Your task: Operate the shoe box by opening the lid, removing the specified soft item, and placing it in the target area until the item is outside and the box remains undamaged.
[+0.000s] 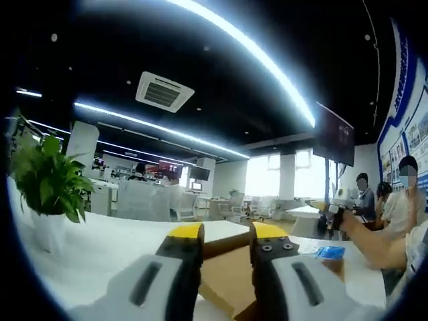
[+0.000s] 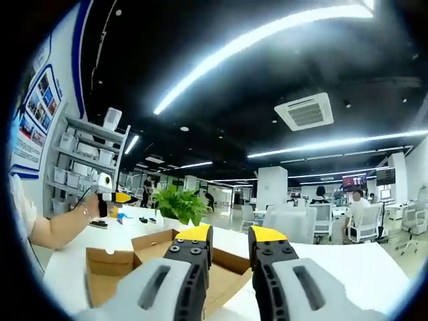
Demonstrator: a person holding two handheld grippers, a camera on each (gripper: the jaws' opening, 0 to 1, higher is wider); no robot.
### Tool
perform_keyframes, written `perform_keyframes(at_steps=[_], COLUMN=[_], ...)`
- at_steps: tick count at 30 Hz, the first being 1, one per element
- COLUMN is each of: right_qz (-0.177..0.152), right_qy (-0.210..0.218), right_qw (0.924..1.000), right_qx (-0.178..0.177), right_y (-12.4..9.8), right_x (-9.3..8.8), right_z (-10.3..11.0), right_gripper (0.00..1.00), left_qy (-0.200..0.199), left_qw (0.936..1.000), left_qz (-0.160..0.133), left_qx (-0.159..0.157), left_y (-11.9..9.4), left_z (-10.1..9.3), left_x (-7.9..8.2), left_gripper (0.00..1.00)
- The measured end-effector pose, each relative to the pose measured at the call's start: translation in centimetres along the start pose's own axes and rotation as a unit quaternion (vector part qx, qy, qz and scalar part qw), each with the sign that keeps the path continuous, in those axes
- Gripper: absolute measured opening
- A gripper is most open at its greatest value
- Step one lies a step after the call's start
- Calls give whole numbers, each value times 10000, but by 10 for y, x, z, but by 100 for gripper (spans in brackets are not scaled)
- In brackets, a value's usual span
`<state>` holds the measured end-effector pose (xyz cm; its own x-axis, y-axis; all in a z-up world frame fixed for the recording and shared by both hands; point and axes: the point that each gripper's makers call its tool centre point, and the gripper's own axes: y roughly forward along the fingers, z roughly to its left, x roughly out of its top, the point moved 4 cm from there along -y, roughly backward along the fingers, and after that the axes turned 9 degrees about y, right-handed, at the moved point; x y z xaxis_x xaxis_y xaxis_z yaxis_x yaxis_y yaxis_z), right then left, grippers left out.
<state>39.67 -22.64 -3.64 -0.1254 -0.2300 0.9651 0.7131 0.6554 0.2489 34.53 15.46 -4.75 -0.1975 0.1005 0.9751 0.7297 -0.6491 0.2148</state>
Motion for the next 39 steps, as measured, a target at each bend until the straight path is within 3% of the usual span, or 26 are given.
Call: perform_keyframes(at_steps=[2, 5, 7, 8, 10, 14, 18, 24, 30, 35, 38, 39], right_qz=[-46, 19, 347, 441, 531, 591, 843, 1025, 1166, 1205, 1277, 1274], right_qy=[218, 478, 363, 217, 159, 886, 1535, 2413, 2642, 2807, 2857, 2847], right_qw=[9997, 9988, 9986, 9984, 9977, 9933, 9823, 9644, 9569, 9522, 9497, 9501], right_qx=[-58, -76, -175, -274, -387, -451, -660, -334, -293, -98, 49, 66], right_y=[5, 8, 9, 9, 9, 8, 9, 19, 28, 33, 34, 34], right_x=[-5, -15, -25, -29, -35, -52, -80, -102, -119, -126, -127, -127], right_z=[-3, -4, -7, -10, -16, -30, -49, -42, -39, -32, -28, -27], right_gripper=[23, 38, 43, 43, 40, 39, 33, 29, 30, 30, 29, 29], left_qy=[70, -80, -86, -94, -164, -788, -1479, -2247, -3173, -3130, -3313, -3296], left_qw=[9998, 9998, 9999, 9996, 9991, 9959, 9881, 9735, 9469, 9475, 9405, 9412], left_qz=[-51, -82, 97, 256, 301, 337, 245, 425, 290, 479, 409, 405], left_qx=[162, 146, 51, 91, 233, 285, 331, -13, -420, -436, -633, -613], left_y=[5, 10, 15, 15, 15, 11, 7, 10, 13, 19, 21, 21], left_z=[4, 4, 6, 9, 20, 38, 53, 52, 47, 43, 41, 38], left_x=[1, -5, -17, -24, -31, -44, -60, -85, -93, -103, -100, -100], left_gripper=[27, 27, 28, 28, 28, 29, 28, 32, 33, 33, 33, 34])
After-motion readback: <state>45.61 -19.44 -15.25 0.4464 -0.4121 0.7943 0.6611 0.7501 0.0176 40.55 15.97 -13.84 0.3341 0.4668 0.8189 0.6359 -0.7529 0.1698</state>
